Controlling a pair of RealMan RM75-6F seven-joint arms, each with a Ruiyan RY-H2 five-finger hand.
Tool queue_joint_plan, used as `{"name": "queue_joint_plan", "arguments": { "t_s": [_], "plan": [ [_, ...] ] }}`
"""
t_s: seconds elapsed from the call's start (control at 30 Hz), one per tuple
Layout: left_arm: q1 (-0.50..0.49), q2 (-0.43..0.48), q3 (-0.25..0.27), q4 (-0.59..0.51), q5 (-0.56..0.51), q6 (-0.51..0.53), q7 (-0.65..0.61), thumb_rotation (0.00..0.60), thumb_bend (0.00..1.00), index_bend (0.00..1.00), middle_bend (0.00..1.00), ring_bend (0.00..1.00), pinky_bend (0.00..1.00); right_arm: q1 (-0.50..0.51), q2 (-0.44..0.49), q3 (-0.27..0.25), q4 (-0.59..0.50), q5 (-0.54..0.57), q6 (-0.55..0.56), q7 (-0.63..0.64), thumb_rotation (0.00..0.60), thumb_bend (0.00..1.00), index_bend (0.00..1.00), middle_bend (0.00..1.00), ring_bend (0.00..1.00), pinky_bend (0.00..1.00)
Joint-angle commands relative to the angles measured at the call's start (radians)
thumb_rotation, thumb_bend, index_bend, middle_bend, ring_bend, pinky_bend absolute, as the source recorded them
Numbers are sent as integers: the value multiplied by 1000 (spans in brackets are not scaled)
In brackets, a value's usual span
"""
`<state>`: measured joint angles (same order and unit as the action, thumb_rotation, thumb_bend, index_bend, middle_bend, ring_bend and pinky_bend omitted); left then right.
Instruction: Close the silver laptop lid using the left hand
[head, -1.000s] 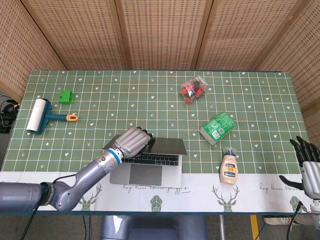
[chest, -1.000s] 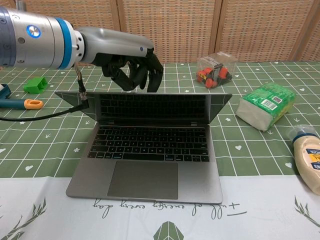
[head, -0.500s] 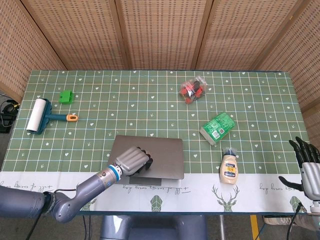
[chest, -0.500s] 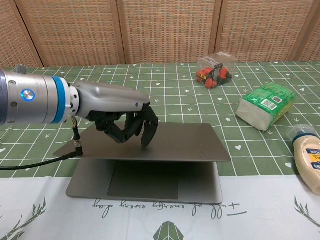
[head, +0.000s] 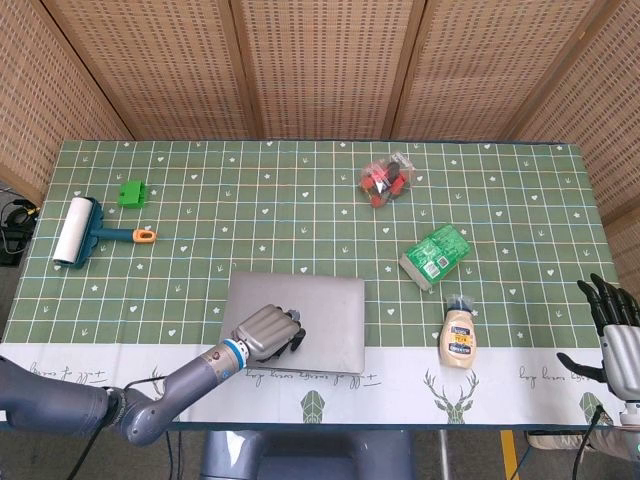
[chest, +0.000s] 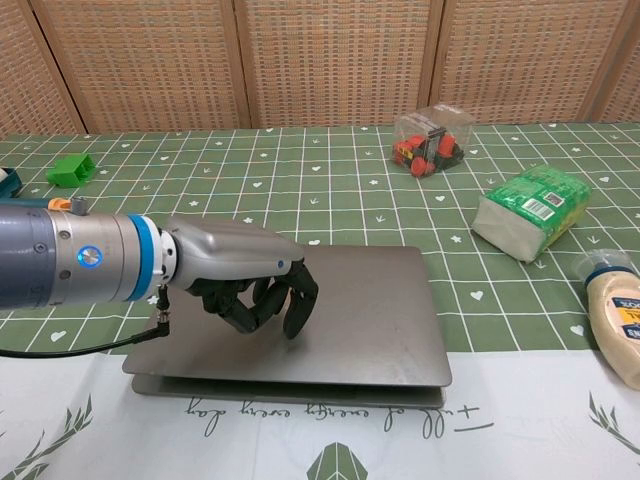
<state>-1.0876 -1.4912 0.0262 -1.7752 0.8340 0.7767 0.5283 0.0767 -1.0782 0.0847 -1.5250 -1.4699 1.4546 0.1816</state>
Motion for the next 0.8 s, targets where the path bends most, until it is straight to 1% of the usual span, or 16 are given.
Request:
{"name": "queue_joint_plan", "arguments": {
  "t_s": [0.03,0.3,0.47,0.5,0.53,0.57,0.6,0.63,0.7,0.73,0.77,0.8],
  "plan": [
    [-3,-18,13,16,-9,-2,12,600,1000,483,391,345,358,0,0,0,0,1,-1,1,600,15,0,0,0,0],
    [-7,-39,24,31,-19,7,31,600,1000,483,391,345,358,0,1,1,0,1,0,2,600,15,0,0,0,0],
    [1,-23,18,14,-7,29,23,600,999,475,385,345,355,-1,1,0,-1,-1,2,-1,600,15,0,0,0,0],
    [7,-15,15,6,2,42,19,600,979,465,375,342,351,-1,1,0,-1,-2,3,-1,600,15,0,0,0,0],
    [13,-6,12,-3,13,55,14,600,953,454,364,335,344,-1,0,-1,-1,-2,3,-2,600,15,0,0,0,0],
    [20,4,8,-15,25,70,9,600,892,429,334,313,330,-1,0,-1,-2,-2,3,-2,600,15,0,0,0,0],
    [32,18,3,-31,41,93,1,600,811,390,287,274,307,-1,0,-1,-2,-3,3,-3,600,15,0,0,0,0],
    [44,32,1,-49,59,115,-7,600,754,356,245,241,281,-1,0,-1,-2,-3,3,-3,600,15,0,0,0,0],
    [79,64,1,-86,107,178,-22,600,581,227,85,109,163,-1,-1,-2,-2,-4,3,-4,600,15,0,0,0,0],
    [99,76,5,-99,135,213,-24,600,530,180,46,68,113,0,-1,-2,-1,-6,3,-4,600,15,0,0,0,0],
    [120,86,11,-108,165,253,-23,600,463,112,8,23,53,0,-1,-2,-1,-7,2,-4,600,15,0,0,0,0],
    [144,94,19,-115,195,296,-18,600,401,55,0,1,15,1,-1,-2,1,-7,2,-4,600,15,0,0,0,0]
  ]
}}
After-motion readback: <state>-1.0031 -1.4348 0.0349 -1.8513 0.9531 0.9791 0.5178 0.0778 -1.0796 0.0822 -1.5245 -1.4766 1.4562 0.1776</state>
